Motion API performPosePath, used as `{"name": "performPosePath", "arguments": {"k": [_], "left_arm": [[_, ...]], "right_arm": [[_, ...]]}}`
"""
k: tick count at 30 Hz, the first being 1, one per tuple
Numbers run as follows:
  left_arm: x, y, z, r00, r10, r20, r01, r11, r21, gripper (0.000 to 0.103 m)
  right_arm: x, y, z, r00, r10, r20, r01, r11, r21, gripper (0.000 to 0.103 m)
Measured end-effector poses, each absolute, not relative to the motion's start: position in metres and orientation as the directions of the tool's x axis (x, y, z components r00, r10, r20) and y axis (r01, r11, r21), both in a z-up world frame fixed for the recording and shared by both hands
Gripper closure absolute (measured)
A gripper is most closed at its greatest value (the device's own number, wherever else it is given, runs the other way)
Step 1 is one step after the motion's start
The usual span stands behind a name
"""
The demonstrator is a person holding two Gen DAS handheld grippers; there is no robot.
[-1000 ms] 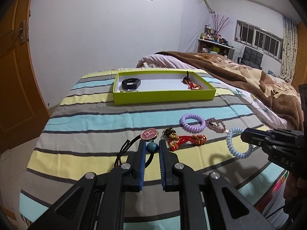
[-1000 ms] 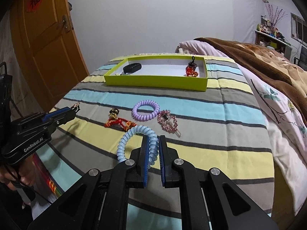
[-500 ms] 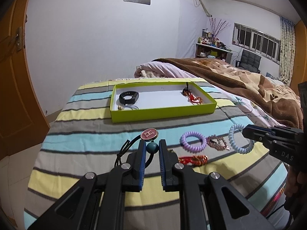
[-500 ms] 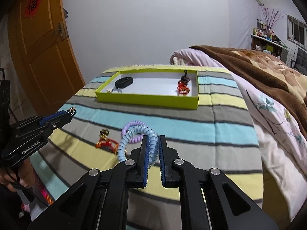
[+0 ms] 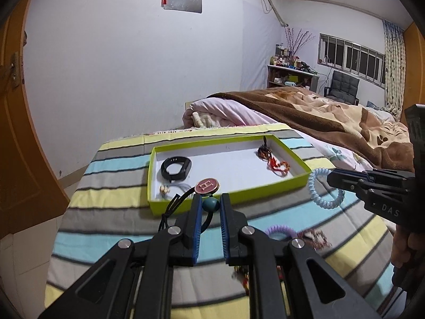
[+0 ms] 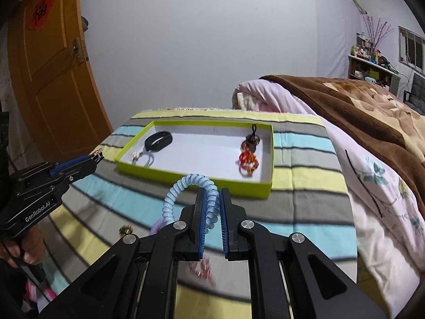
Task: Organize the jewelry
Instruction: 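Carry both held hair ties over the green box, then lower both hair ties into the green box and open both tools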
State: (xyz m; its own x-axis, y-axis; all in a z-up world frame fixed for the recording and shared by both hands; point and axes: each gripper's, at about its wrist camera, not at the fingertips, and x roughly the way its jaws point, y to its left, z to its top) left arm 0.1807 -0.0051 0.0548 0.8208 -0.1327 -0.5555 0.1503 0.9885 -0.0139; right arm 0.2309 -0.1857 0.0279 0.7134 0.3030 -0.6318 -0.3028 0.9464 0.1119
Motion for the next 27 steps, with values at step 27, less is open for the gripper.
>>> {"name": "performPosePath", "arguments": {"k": [27], "left_arm": [[0.328,-0.013,0.004,0.724,-0.122,-0.679,0.149,0.989,-0.018,0.089]], "right_arm": [[0.373,-0.183,-0.025,0.638,0.2,-0.743,-0.211,0.974,0.081,0.093]]}}
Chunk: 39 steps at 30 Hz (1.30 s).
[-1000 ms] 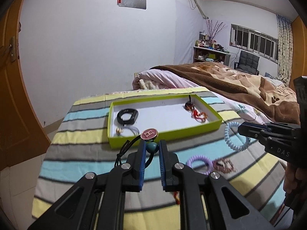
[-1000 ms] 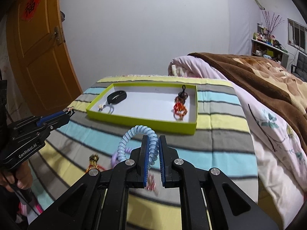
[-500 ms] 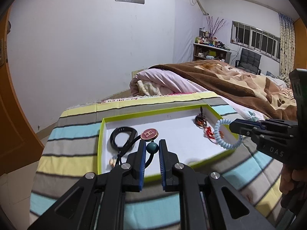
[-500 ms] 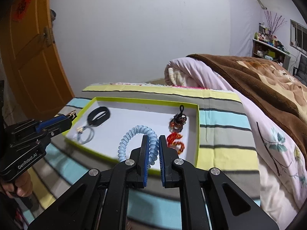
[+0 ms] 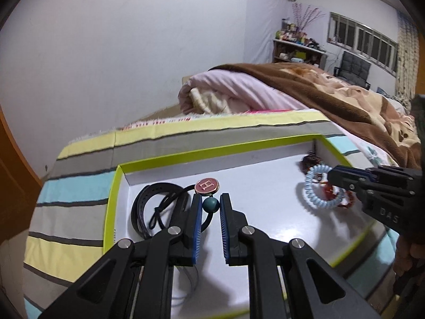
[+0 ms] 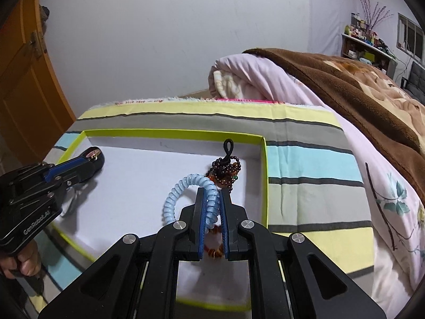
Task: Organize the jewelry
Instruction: 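Lower both hair ties into the green box and open both tools, then withdraw both tools from the box toward the remaining jewelry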
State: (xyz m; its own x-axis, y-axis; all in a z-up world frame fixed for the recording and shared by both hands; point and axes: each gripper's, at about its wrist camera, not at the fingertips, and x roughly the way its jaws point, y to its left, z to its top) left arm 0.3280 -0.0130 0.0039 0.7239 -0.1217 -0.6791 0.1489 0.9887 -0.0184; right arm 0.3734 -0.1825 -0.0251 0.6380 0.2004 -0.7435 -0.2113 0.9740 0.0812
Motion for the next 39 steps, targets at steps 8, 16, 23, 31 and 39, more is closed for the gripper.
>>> {"name": "performPosePath", "arguments": {"k": [8,16,23,31,39], "left_arm": [[0.336,-0.008,-0.005,0.697,-0.129,-0.705,0.131,0.99,-0.052,0.089],[0.334,-0.005,-0.002,0.693,-0.134,-0.708,0.12,0.99,-0.07,0.088],[0.321,-0.004,0.011,0.712,-0.128,-0.691,0.114,0.991,-0.066,0.084],[0.284,-0.006,0.034,0.752,-0.127,-0.646,0.108,0.992,-0.068,0.084],[0.234,-0.01,0.044,0.77,-0.113,-0.629,0.091,0.994,-0.066,0.084]], "right_arm": [[0.379,-0.18,-0.029,0.629,0.195,-0.752,-0.213,0.974,0.075,0.092],[0.37,-0.178,-0.022,0.642,0.186,-0.743,-0.215,0.975,0.058,0.075],[0.354,-0.177,-0.013,0.656,0.198,-0.728,-0.227,0.972,0.06,0.075],[0.313,-0.179,0.007,0.682,0.232,-0.693,-0.245,0.966,0.083,0.075],[0.25,-0.179,0.017,0.692,0.269,-0.67,-0.291,0.953,0.081,0.075]]}}
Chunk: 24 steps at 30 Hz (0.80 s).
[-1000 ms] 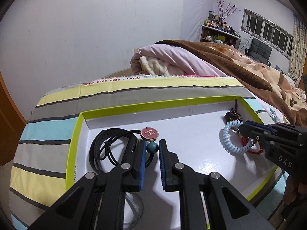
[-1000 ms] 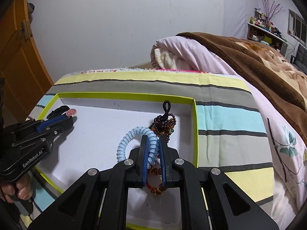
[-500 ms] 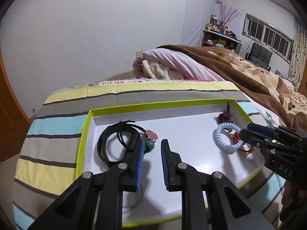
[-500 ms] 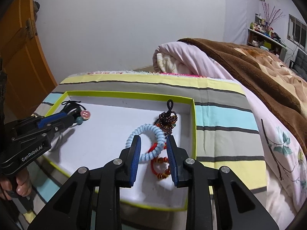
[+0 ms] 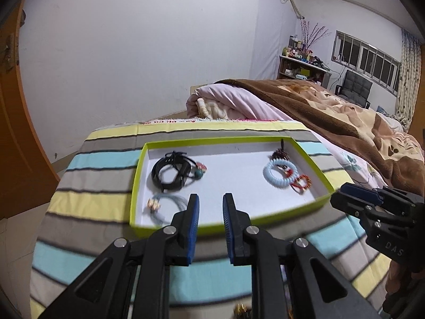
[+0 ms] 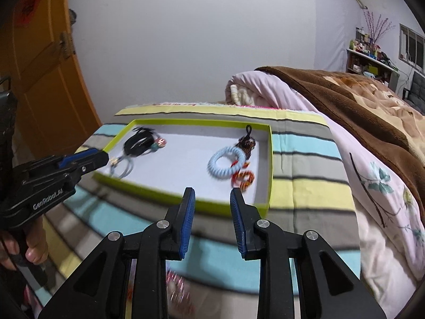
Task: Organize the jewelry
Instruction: 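Withdraw both tools from the box toward the remaining jewelry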
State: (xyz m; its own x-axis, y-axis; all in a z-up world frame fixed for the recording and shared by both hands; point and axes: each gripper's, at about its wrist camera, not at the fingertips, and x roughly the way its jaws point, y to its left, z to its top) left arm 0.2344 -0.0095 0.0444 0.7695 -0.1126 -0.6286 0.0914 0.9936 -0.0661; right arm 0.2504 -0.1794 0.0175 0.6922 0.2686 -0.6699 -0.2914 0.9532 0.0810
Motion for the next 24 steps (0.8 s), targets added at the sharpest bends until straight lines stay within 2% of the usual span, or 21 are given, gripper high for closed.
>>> {"name": "performPosePath", "arguments": {"k": [24], "left_arm": [[0.098,-0.02,0.045,0.796,-0.116,-0.593,0.105,0.993,-0.053,0.084]], "right_arm": [[0.118,-0.191,0.03,0.711,0.311,-0.631,-0.328,0.94,0.093,0.075]]}}
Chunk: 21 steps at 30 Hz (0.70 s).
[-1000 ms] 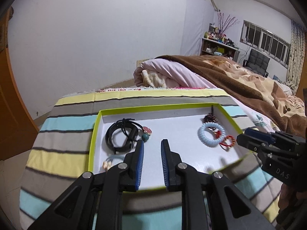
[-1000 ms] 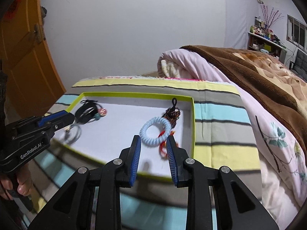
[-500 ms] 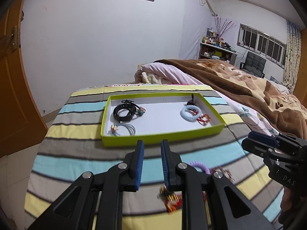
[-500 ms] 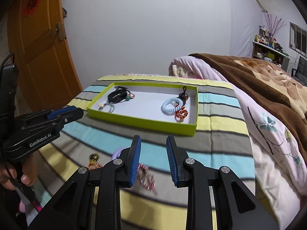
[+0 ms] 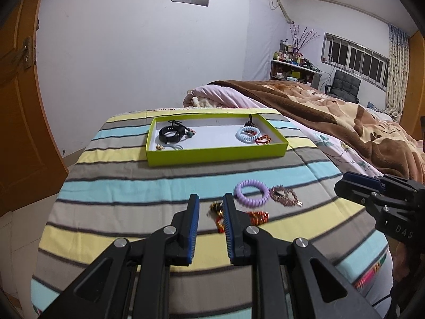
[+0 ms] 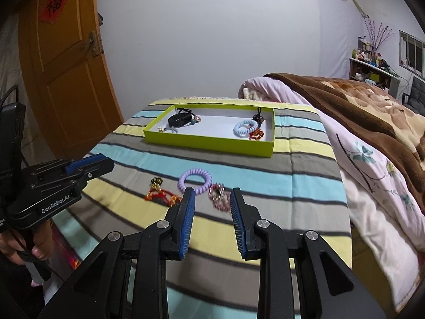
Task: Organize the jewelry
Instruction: 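Withdraw both tools from the box toward the remaining jewelry, then grasp the gold bead charm with the left tool while the right tool grasps the pink beaded hair clip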
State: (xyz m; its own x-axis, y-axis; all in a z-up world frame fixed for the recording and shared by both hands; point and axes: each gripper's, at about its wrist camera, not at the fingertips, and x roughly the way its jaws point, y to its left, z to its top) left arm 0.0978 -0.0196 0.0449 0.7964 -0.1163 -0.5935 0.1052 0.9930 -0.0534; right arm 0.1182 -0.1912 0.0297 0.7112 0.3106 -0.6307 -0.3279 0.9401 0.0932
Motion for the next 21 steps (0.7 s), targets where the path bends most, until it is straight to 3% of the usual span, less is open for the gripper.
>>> {"name": "performPosePath", "arguments": {"k": [21], "left_arm": [[0.064,-0.026,0.034,0.789,-0.138,-0.599,0.112,0.99,-0.081,0.084]], "right_arm": [[0.094,-0.198,0.02,0.696,0.313,-0.646,-0.329,0.939,0.102,0.075]]}}
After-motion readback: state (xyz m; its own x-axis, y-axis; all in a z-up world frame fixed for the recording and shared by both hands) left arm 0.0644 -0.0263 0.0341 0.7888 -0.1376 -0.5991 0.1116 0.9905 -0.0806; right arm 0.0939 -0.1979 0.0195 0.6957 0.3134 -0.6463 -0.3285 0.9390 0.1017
